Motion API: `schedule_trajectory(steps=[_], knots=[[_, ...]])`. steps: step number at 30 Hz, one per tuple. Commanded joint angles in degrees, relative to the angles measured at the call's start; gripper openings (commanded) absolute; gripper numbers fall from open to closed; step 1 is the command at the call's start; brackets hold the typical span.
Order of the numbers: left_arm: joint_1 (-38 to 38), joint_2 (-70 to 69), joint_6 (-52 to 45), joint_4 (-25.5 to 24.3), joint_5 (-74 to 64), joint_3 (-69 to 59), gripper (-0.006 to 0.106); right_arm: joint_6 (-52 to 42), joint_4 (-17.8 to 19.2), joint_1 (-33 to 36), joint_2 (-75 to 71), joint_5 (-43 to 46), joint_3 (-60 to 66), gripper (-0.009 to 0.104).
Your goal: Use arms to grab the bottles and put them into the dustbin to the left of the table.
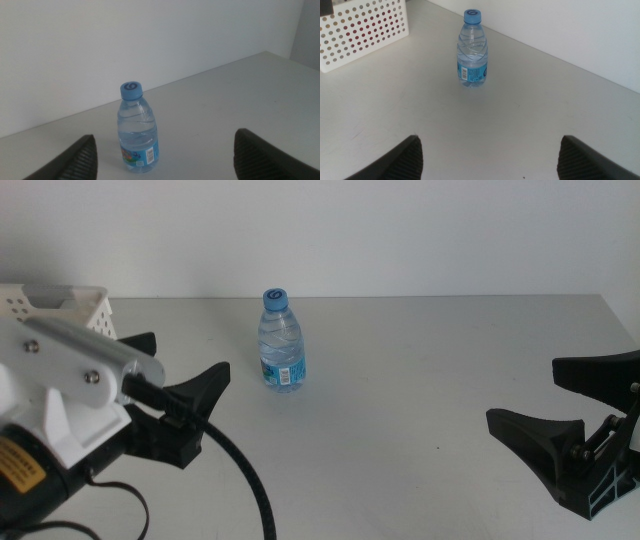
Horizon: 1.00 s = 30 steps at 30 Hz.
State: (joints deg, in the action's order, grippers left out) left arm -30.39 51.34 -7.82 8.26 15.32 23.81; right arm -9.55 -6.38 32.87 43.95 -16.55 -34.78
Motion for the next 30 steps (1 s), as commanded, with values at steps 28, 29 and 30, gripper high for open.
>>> schedule_trajectory(steps=[28, 29, 30], knots=[[0.6, 27.7, 3.6, -0.2, 33.0, 3.9, 0.093, -0.7, 0.3, -0.2, -0.3, 4.0, -2.1, 0.075], [1.0, 28.9, 3.8, -0.5, 33.0, 4.6, 0.093, -0.7, 0.3, -0.2, -0.3, 4.0, -2.1, 0.075], [1.5, 30.0, 4.0, -0.9, 33.0, 5.5, 0.093, -0.7, 0.3, -0.2, -0.3, 4.0, -2.1, 0.075]])
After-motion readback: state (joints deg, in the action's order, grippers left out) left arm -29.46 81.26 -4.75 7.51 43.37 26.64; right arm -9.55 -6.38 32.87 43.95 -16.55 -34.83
